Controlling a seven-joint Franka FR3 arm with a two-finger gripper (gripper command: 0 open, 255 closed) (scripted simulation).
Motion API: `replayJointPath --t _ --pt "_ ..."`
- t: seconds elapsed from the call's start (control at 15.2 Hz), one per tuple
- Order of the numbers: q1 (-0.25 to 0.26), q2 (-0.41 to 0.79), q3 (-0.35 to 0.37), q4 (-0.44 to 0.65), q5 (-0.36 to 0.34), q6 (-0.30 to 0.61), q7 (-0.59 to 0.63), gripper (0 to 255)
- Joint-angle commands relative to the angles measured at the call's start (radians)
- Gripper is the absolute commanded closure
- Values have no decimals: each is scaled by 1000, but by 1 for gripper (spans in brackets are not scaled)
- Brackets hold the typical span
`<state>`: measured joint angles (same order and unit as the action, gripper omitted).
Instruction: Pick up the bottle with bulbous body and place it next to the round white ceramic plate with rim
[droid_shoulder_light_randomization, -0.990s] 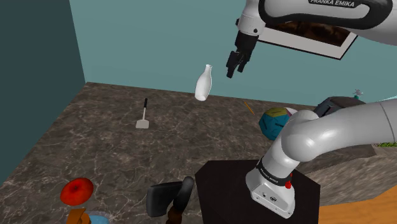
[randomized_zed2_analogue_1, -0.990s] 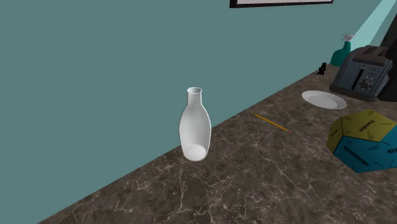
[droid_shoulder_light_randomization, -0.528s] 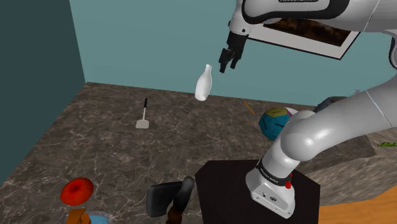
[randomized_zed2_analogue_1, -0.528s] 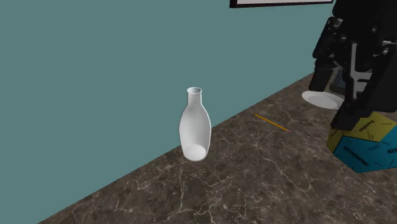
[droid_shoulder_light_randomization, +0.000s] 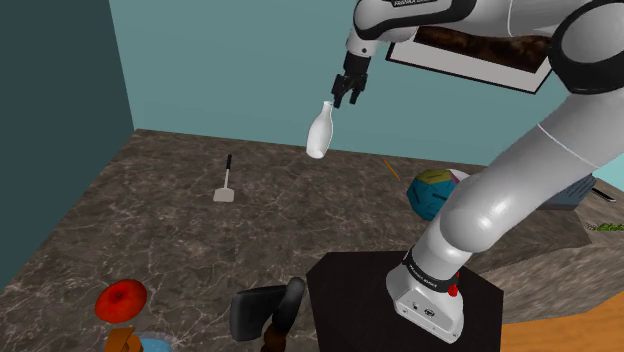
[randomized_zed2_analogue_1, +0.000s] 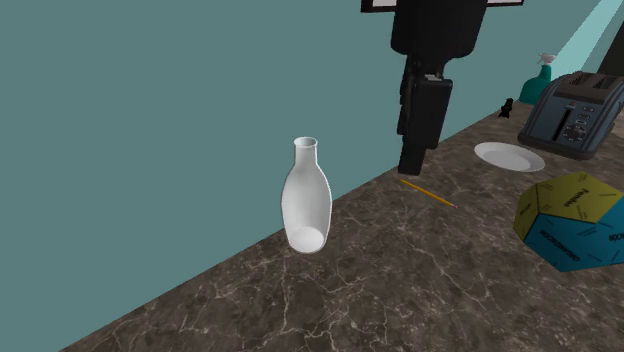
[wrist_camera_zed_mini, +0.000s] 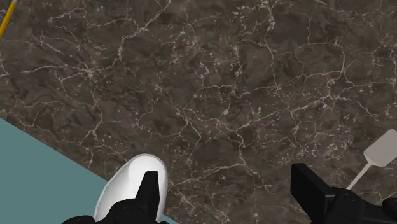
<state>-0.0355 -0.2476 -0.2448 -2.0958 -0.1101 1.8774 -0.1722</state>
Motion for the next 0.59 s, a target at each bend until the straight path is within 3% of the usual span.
replayJointPath --t 0.0,0.53 --pt "-8 69 -26 52 19 16 -32 0" --pt "-63 390 -95 353 148 16 -164 0"
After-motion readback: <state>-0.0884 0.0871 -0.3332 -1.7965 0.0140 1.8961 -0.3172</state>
